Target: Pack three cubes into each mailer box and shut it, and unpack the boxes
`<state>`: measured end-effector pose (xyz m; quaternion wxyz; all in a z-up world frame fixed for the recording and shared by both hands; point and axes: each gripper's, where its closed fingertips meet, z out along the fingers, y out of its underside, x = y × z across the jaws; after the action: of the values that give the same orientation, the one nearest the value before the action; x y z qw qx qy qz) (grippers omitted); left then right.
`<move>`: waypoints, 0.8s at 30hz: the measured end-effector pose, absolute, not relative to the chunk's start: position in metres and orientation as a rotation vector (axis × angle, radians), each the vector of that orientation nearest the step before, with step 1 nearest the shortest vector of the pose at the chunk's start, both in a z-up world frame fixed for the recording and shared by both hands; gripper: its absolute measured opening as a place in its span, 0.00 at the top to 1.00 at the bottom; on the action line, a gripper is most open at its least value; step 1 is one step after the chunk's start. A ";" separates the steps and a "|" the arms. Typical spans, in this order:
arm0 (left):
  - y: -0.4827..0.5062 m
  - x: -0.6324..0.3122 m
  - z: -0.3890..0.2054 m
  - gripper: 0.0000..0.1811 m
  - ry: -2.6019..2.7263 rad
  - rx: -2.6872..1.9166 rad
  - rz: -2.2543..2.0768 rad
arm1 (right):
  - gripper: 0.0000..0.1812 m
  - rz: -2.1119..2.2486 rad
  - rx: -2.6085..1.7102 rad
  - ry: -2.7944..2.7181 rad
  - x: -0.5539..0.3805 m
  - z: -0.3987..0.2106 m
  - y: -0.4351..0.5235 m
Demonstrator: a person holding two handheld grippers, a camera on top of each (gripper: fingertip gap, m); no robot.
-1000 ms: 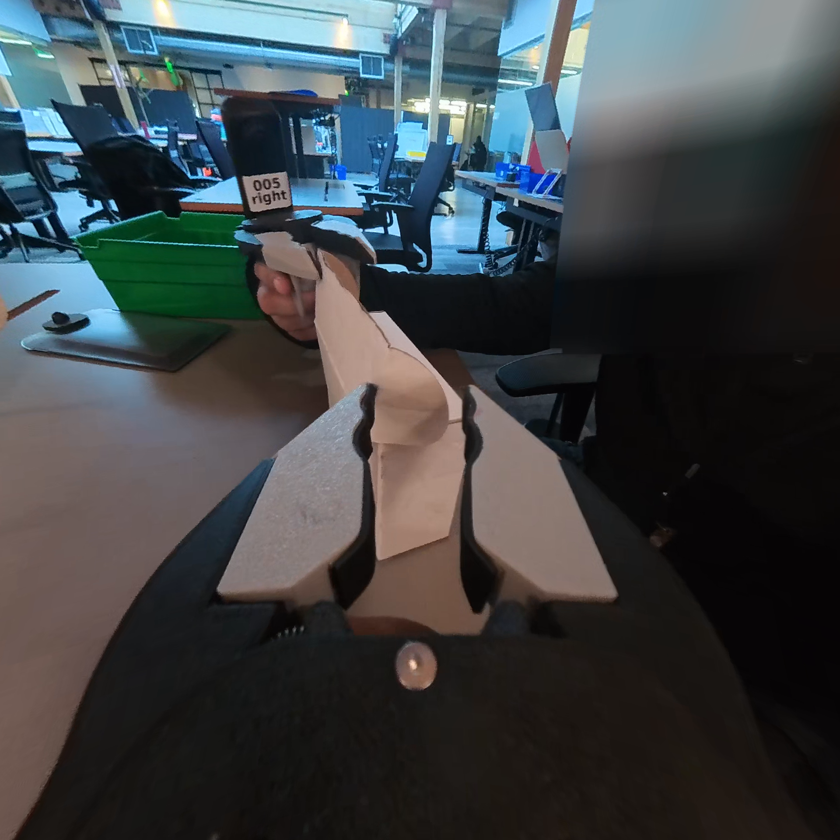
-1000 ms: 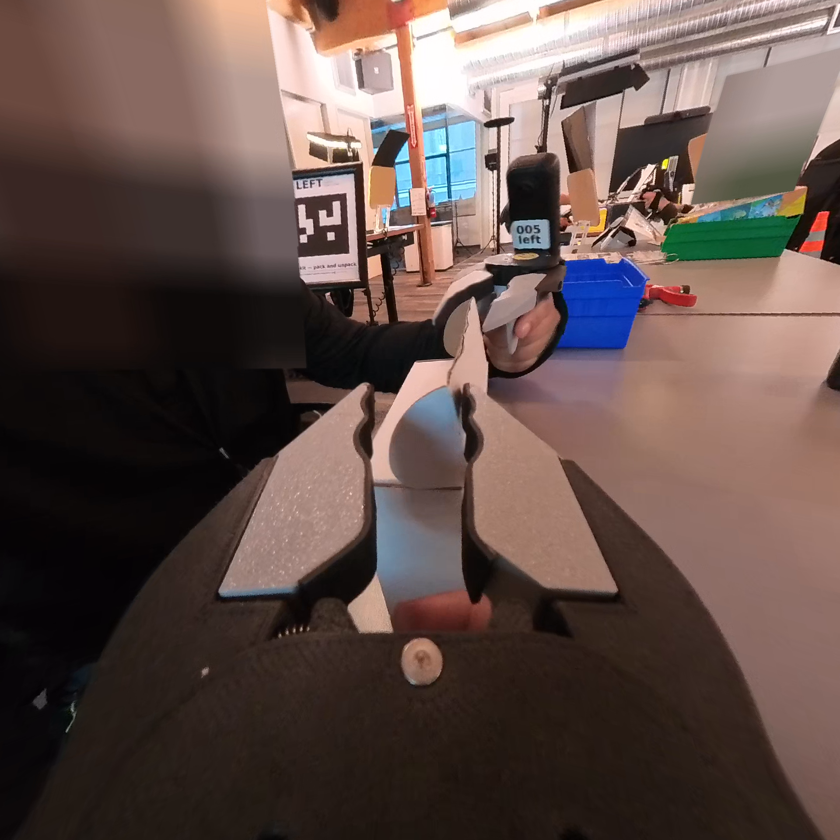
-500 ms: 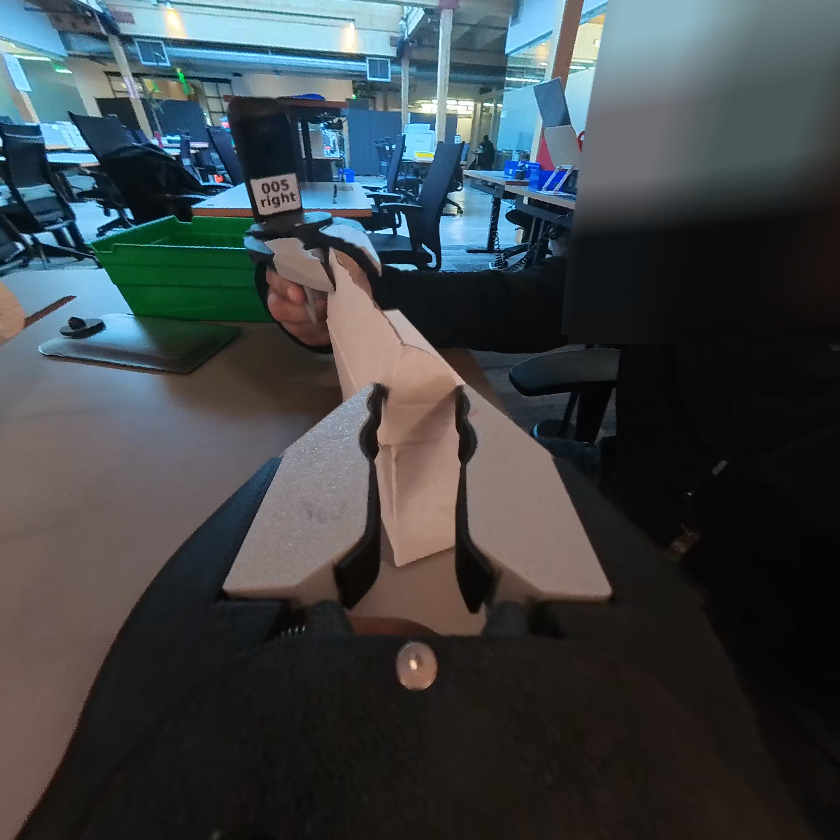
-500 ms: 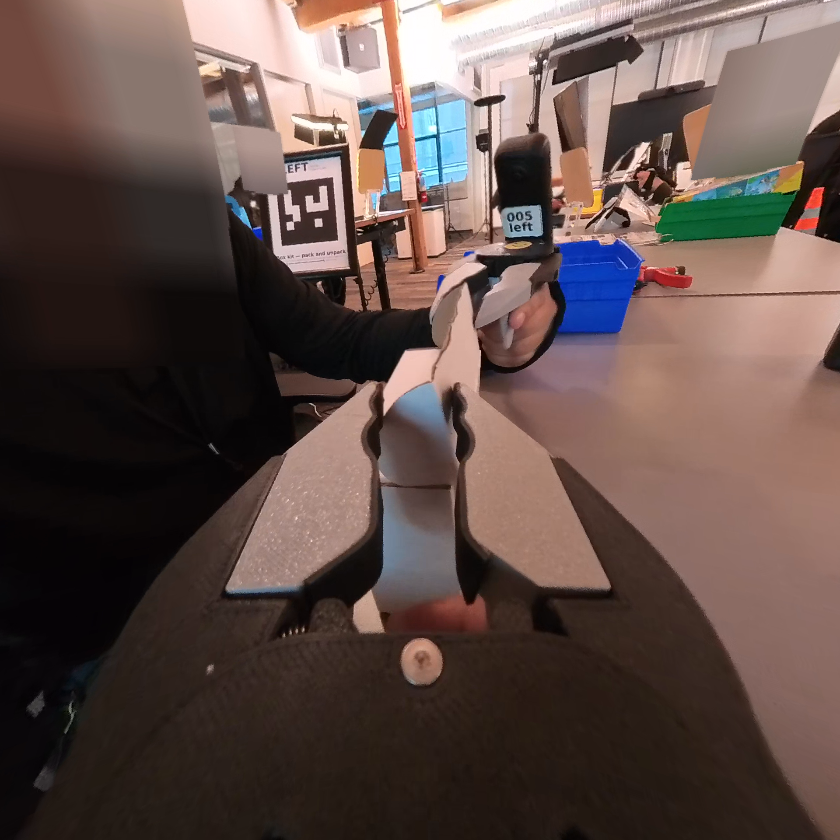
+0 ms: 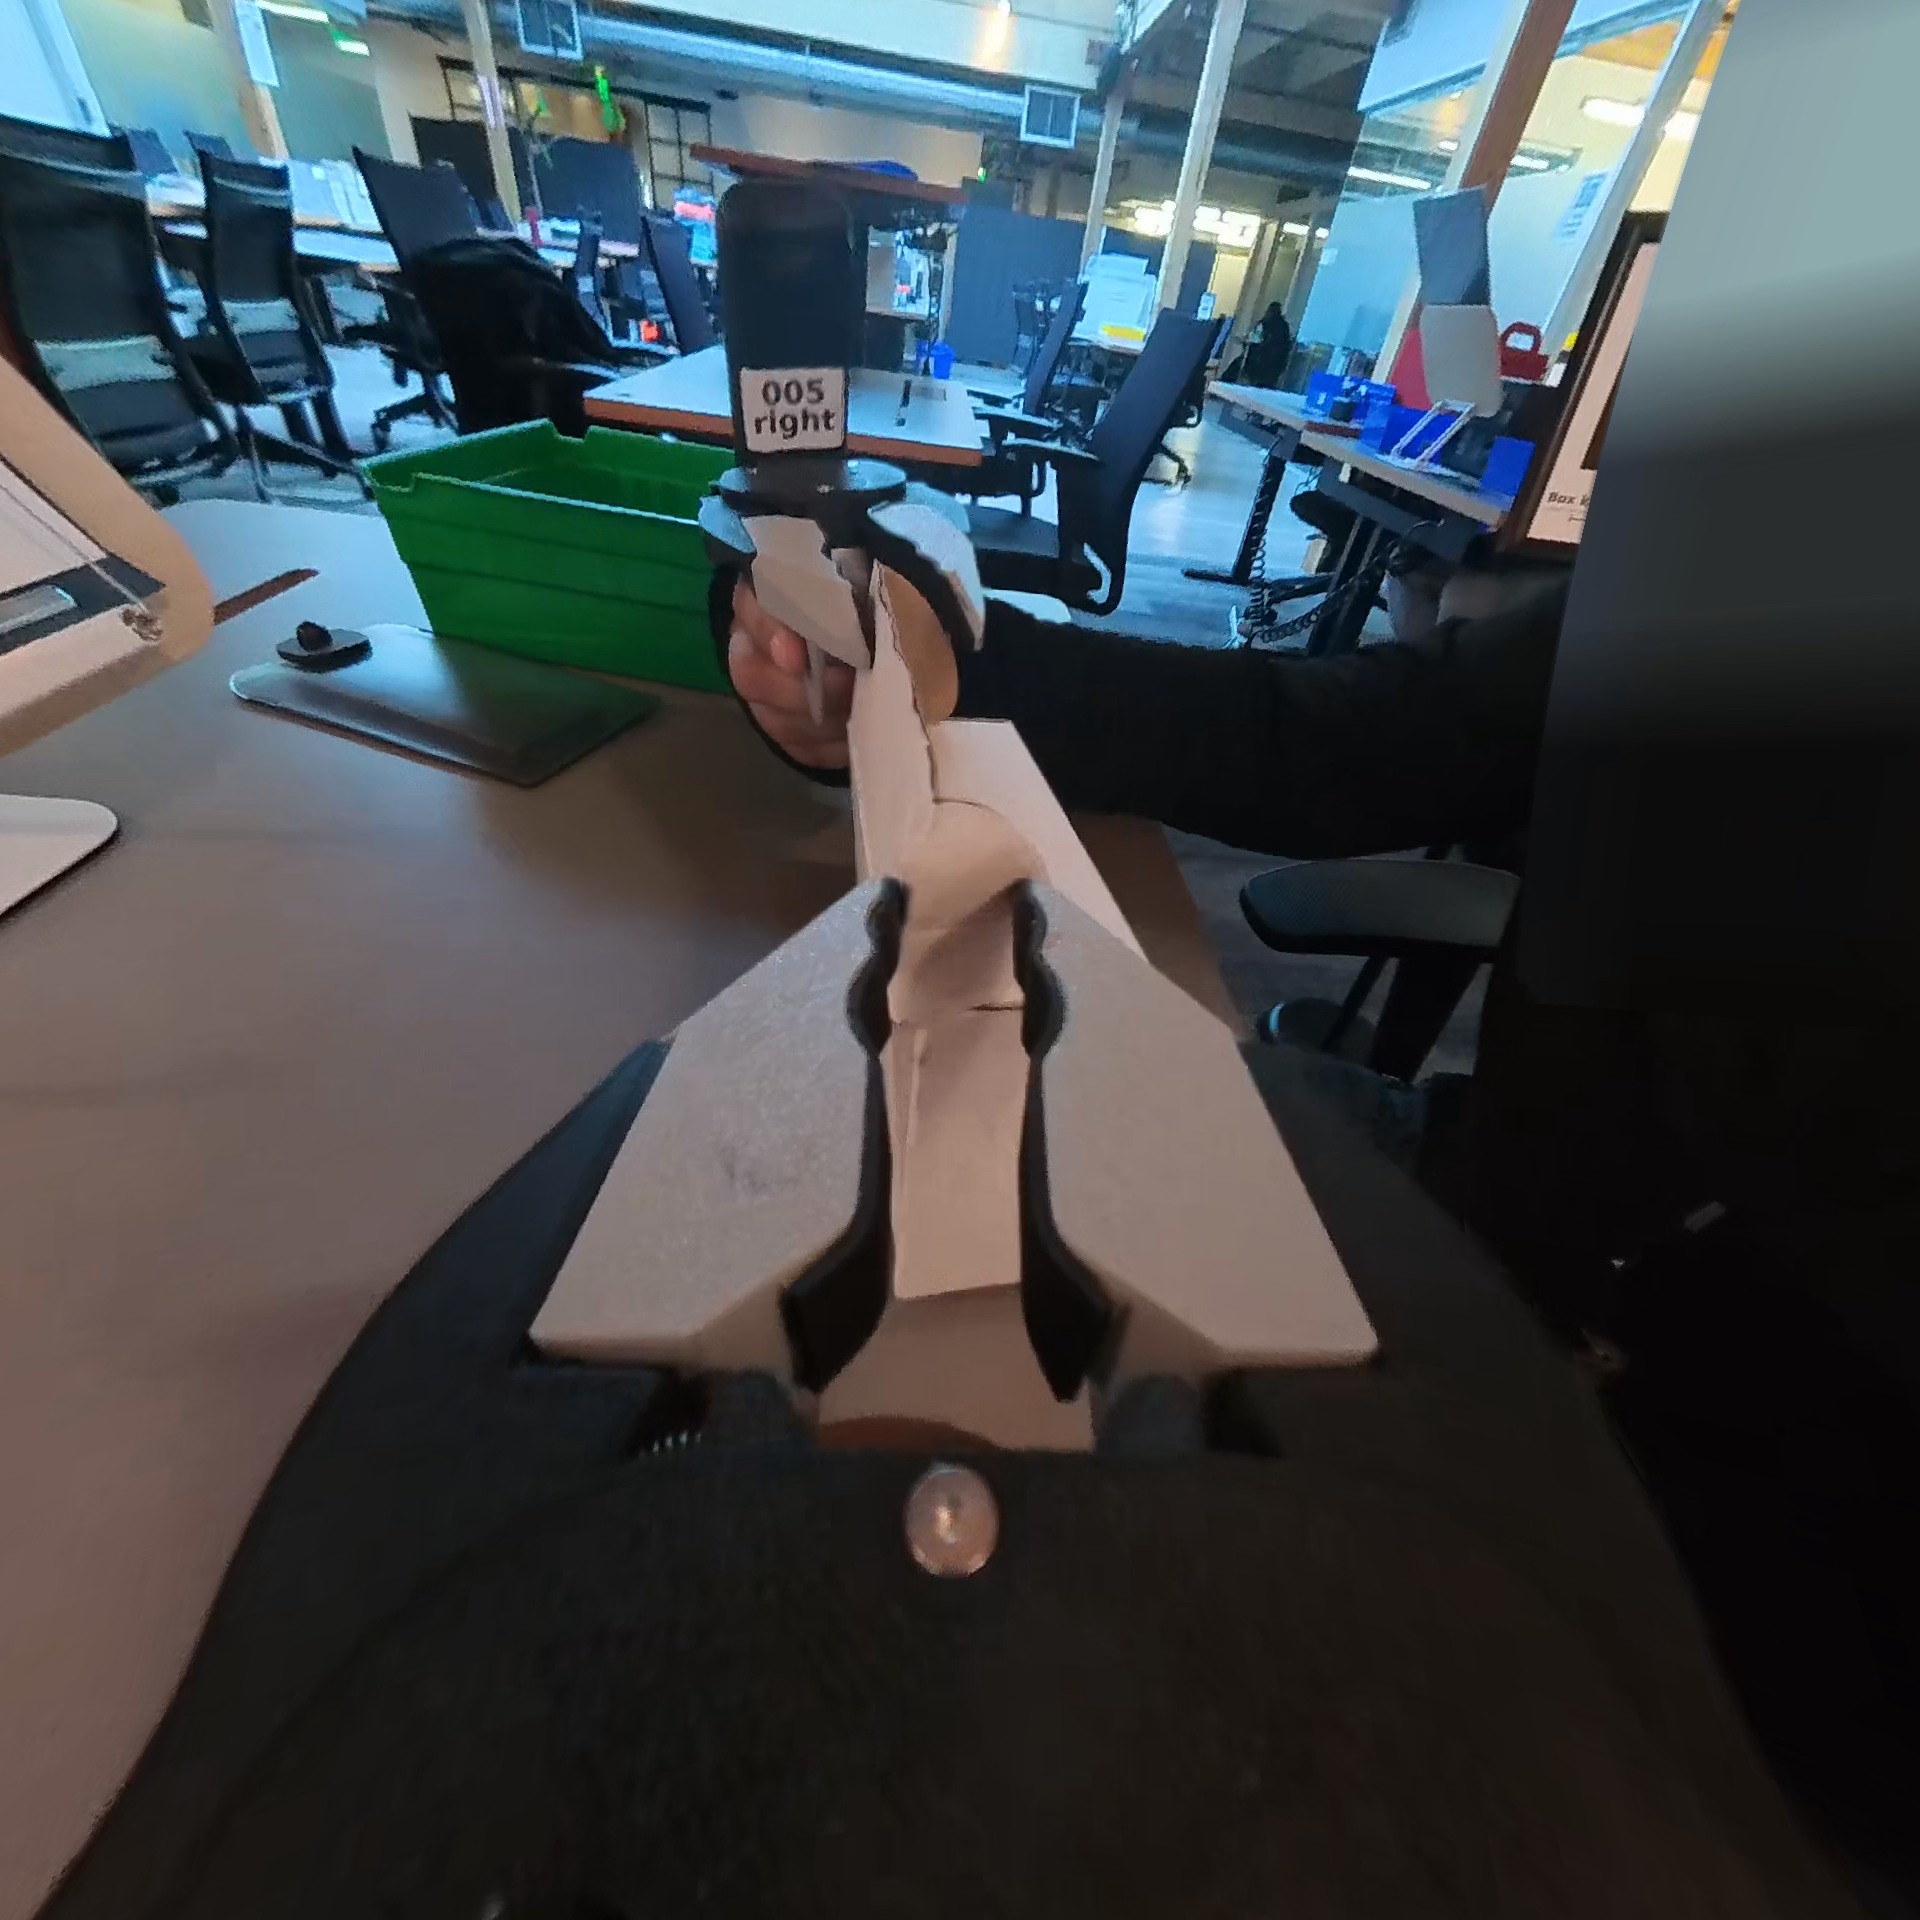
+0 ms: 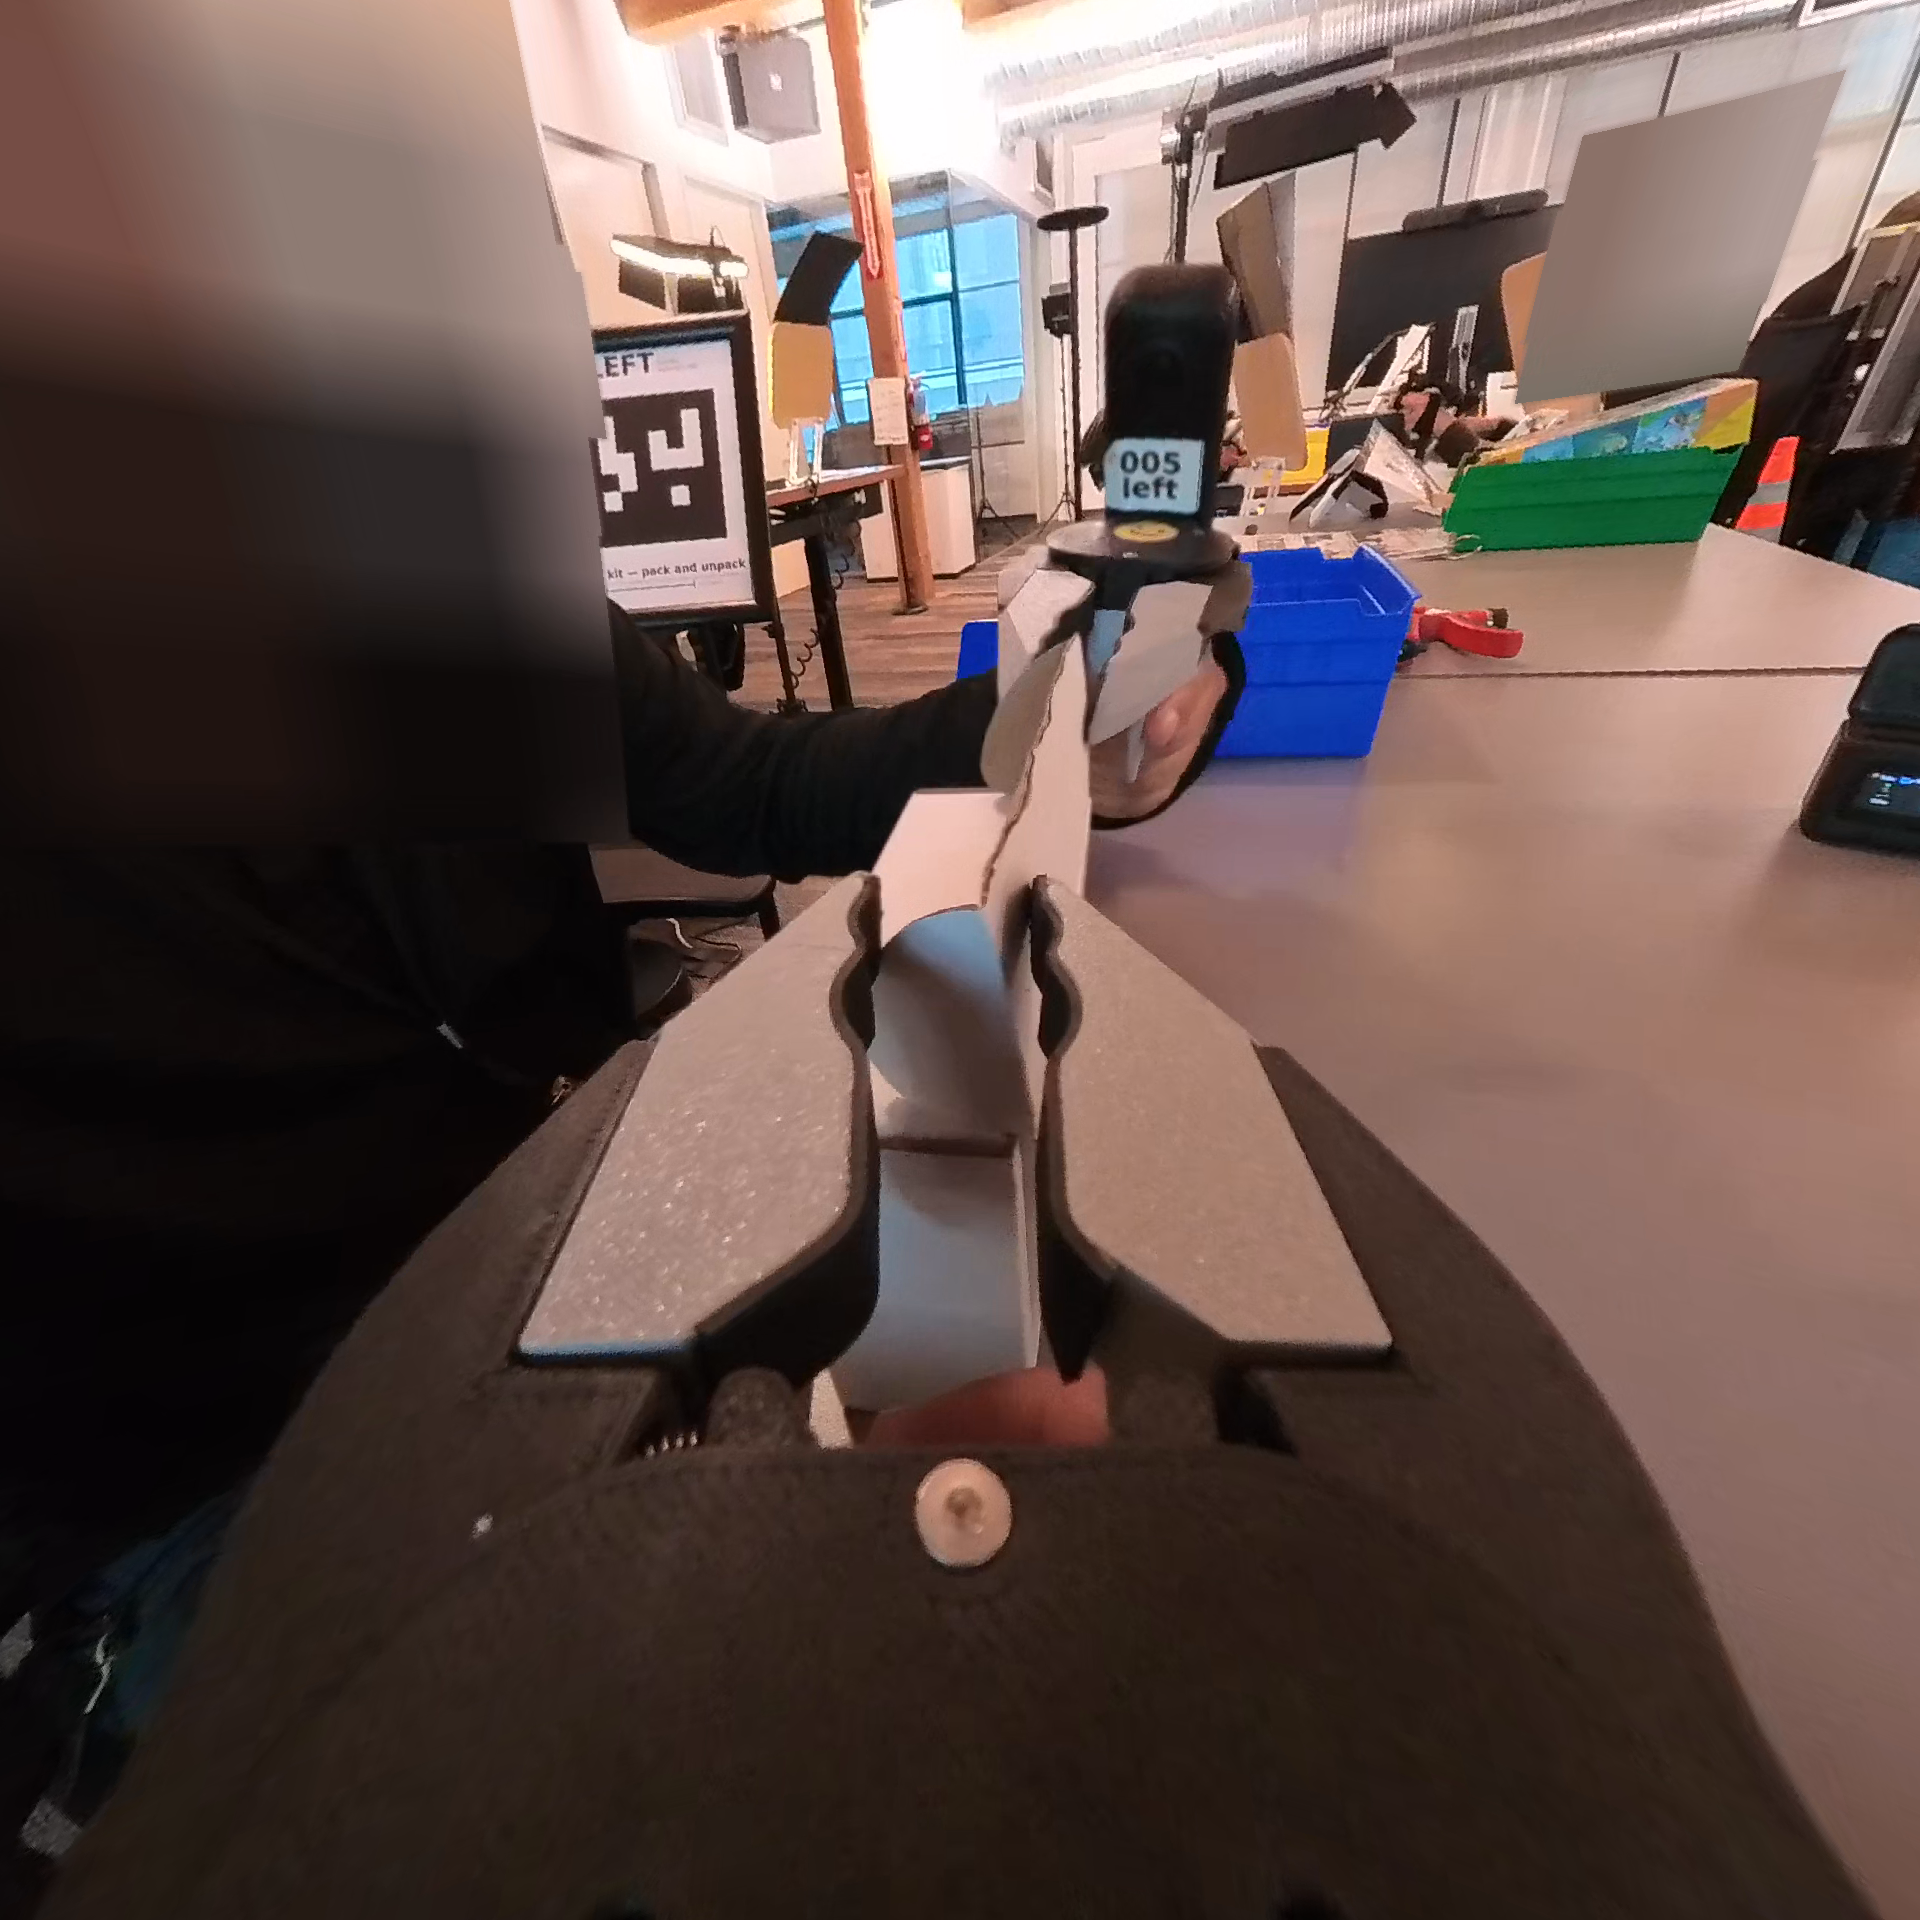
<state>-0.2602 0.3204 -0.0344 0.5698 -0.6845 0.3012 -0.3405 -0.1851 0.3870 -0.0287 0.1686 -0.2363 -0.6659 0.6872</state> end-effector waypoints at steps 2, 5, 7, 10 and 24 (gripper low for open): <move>0.320 -0.260 -0.035 0.90 0.712 -1.626 -0.788 | 0.86 1.952 -0.665 -1.900 -0.185 -0.029 0.386; 0.309 -0.251 -0.035 0.89 0.784 -1.602 -0.800 | 0.86 1.954 -0.648 -1.908 -0.183 -0.028 0.384; 0.314 -0.253 -0.036 0.90 0.761 -1.622 -0.770 | 0.87 1.958 -0.666 -1.902 -0.185 -0.029 0.385; 0.320 -0.258 -0.036 0.90 0.723 -1.638 -0.727 | 0.86 1.940 -0.668 -1.895 -0.186 -0.029 0.386; 0.348 -0.272 -0.042 0.93 0.589 -1.758 -0.308 | 0.87 1.887 -0.693 -1.891 -0.193 -0.032 0.386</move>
<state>-0.2723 0.3484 -0.0418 0.5901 -0.7552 0.2530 -0.1323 -0.1926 0.3863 -0.0316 0.1898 -0.2464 -0.6728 0.6713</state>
